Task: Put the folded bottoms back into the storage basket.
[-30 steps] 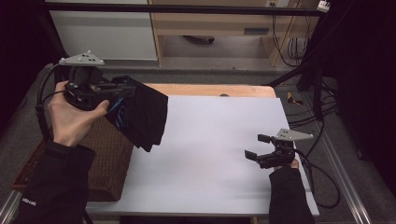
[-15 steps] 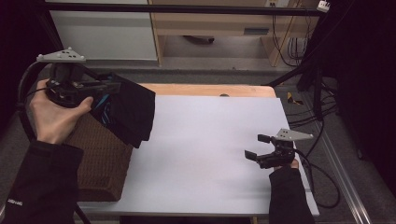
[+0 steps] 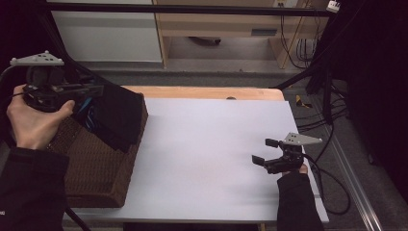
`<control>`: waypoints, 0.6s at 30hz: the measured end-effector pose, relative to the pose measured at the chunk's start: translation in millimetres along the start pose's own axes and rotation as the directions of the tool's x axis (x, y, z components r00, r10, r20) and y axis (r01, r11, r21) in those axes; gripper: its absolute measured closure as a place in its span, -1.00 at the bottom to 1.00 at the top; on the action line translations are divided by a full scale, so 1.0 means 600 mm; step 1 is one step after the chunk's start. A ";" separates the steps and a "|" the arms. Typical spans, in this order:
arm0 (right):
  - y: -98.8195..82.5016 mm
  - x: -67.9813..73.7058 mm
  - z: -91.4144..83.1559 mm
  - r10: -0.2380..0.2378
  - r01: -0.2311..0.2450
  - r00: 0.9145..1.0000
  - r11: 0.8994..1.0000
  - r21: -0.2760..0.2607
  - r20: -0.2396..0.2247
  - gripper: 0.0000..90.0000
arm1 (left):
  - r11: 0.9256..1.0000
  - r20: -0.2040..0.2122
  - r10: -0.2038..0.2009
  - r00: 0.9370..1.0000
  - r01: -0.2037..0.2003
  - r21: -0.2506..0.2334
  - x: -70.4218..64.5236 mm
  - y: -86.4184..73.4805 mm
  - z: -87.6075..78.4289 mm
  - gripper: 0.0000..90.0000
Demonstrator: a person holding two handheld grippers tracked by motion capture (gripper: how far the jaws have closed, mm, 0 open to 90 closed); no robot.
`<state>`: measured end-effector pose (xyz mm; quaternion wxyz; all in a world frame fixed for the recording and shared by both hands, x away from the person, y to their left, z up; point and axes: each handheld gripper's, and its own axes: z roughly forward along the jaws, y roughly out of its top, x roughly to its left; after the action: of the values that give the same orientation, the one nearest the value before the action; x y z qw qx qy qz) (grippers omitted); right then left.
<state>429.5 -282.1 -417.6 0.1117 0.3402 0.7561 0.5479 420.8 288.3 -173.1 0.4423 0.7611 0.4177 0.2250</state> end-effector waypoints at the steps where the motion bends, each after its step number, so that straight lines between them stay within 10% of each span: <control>1: 0.000 0.000 0.000 0.000 0.000 1.000 1.000 0.000 0.000 -0.93 | 1.000 -0.007 -0.005 1.000 0.005 0.001 0.005 -0.003 -0.002 0.88; 18: -0.001 -0.001 0.002 -0.002 0.002 1.000 1.000 0.008 0.002 -0.93 | 0.998 -0.054 -0.042 0.998 0.045 0.039 0.054 -0.053 0.000 0.88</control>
<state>430.2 -281.6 -418.6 0.1116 0.3407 0.7583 0.5445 424.8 323.8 -201.3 0.4203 0.7543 0.4504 0.2271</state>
